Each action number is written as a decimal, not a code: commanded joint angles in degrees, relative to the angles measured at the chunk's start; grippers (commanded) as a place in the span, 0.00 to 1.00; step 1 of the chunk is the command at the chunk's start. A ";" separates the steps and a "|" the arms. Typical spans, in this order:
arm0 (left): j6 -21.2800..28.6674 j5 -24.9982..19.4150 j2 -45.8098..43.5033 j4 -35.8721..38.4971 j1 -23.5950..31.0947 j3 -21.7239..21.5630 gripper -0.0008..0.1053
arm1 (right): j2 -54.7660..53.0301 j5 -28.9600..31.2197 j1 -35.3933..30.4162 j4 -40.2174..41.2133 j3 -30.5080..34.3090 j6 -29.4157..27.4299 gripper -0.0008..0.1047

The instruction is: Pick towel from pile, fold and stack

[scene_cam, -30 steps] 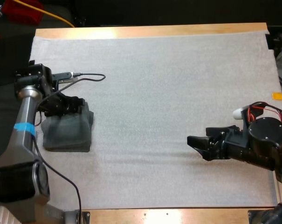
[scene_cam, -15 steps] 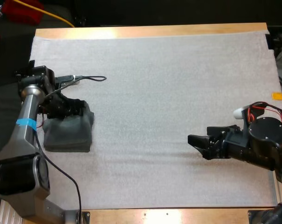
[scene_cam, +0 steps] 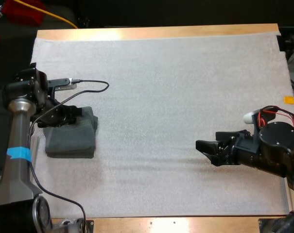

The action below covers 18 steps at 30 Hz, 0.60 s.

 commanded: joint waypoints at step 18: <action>0.24 -0.64 -0.70 -9.01 -0.07 17.03 0.62 | -0.10 -0.17 0.04 0.03 0.12 -0.05 0.67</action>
